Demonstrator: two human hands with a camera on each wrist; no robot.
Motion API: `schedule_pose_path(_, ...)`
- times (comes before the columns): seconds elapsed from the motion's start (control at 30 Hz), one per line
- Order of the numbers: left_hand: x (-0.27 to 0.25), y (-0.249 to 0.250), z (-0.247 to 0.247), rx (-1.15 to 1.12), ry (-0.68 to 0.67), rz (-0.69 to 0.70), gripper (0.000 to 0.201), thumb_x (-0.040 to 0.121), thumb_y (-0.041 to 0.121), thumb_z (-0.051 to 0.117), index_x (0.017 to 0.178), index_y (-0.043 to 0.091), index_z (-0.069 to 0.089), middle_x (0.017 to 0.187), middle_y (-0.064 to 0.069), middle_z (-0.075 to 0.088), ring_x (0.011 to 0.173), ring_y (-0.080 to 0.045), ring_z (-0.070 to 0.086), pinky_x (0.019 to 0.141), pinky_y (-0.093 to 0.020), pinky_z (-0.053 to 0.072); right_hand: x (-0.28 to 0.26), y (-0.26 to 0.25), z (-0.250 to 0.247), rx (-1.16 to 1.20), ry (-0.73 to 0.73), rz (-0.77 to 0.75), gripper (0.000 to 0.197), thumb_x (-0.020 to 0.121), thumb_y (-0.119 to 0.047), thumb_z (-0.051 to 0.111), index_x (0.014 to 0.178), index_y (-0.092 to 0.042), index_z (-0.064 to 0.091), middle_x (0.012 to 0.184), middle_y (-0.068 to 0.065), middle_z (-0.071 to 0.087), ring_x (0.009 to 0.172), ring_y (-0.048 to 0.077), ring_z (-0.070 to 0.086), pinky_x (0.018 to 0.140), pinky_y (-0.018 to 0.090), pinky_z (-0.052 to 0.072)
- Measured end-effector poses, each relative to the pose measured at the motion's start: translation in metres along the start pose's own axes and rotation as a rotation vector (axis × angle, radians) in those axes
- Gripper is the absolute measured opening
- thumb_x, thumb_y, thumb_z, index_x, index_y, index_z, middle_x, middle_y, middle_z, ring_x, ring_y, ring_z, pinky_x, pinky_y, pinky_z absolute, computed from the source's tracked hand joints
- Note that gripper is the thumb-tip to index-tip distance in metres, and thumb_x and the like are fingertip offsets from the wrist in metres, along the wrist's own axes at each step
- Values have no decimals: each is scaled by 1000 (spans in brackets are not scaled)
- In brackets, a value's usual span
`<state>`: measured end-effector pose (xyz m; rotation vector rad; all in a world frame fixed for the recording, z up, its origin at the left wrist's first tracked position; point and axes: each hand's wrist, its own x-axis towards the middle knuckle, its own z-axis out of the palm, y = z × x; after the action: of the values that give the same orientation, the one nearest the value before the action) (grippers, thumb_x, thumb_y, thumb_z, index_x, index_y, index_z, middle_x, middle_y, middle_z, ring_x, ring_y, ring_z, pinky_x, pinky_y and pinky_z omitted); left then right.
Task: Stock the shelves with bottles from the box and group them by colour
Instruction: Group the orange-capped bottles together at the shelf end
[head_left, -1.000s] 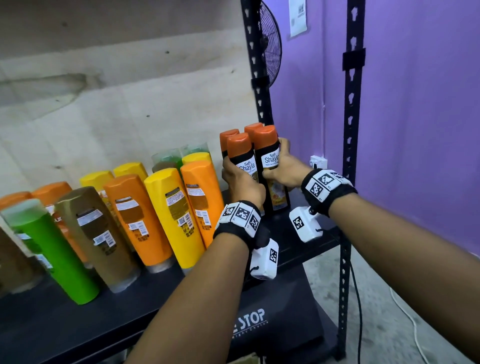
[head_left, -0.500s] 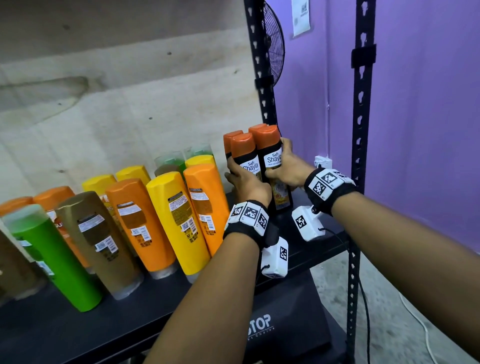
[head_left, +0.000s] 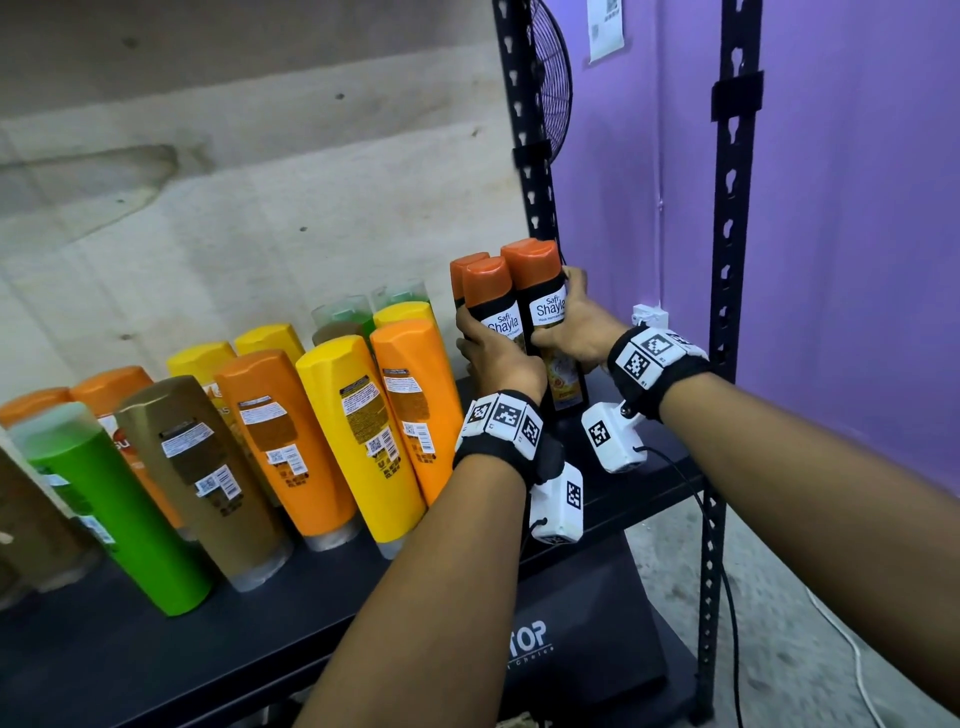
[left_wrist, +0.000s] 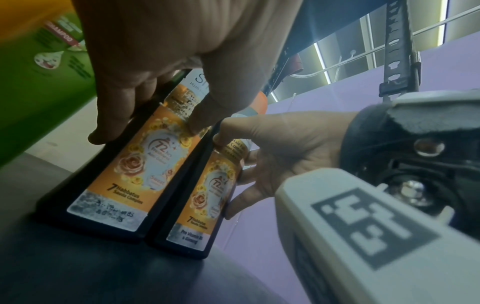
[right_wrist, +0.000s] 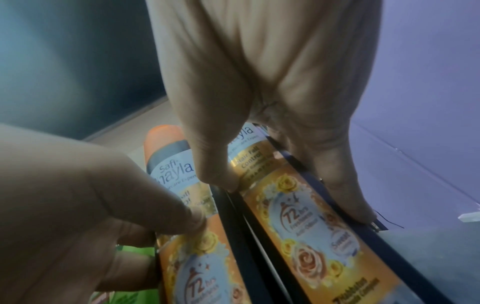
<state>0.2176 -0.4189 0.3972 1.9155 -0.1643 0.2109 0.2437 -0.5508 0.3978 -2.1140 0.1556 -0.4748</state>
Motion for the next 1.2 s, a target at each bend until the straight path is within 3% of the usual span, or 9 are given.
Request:
schedule_pose_path(0.23,3,0,1,-18,10,-20,104,83,-9,65,156,29,2,151,-15,35,141,-36,38,113,-56,38,-6,5,2,-21,-13,89,89,85,-31,76,148,-23,15,107,4,65,94,22,67,87,45,57)
schedule_pose_path(0.5,3,-5,3,-17,1,-11,108,83,-10,63,158,33,-2,153,-14,34,140,-34,41,112,-53,40,-12,13,9,9,-46,151,94,88,-34,72,157,-22,9,137,9,58,120,29,59,106,51,48)
schedule_pose_path(0.63,-2,-12,3,9,-56,-96,112,84,-8,63,158,33,-11,154,-17,31,141,-36,38,113,-52,39,-15,10,7,-56,-61,178,89,88,-36,71,155,-25,14,133,6,58,117,30,61,101,53,51)
schedule_pose_path(0.8,-18,-18,-2,138,-135,-111,102,93,6,59,158,20,-18,161,-21,20,147,-37,28,118,-50,32,-25,6,-3,-70,-97,141,73,89,-33,72,147,-20,29,126,5,63,109,23,62,95,40,51)
schedule_pose_path(0.87,-27,-18,-6,187,-146,-84,95,97,13,56,159,13,-16,161,-23,21,147,-38,29,118,-48,32,-35,2,-9,-95,-92,88,67,89,-32,72,144,-18,37,111,2,67,93,15,65,82,26,52)
schedule_pose_path(0.93,-39,-17,-11,235,-133,-38,86,98,16,53,160,8,-7,158,-23,29,142,-39,37,114,-45,37,-47,-3,-14,-160,-68,43,59,89,-32,69,140,-15,45,104,1,70,78,5,61,64,16,47)
schedule_pose_path(1.0,-52,-14,-17,282,-115,49,69,98,15,53,157,8,18,148,-21,44,133,-38,48,108,-44,44,-58,-6,-19,-231,-40,44,59,91,-36,67,142,-16,45,114,3,69,91,13,64,78,25,51)
schedule_pose_path(1.07,-65,-12,-24,338,-118,161,42,97,16,54,139,10,49,132,-18,58,120,-36,58,99,-42,50,-69,-11,-24,-327,-23,53,50,92,-42,65,136,-21,52,116,1,67,105,20,63,94,35,51)
schedule_pose_path(1.2,-87,-9,-41,464,-129,314,25,97,30,55,106,12,70,111,-15,68,102,-35,65,83,-37,54,-93,-24,-29,-483,-30,7,14,91,-41,59,93,-28,65,99,-4,69,97,21,63,94,43,53)
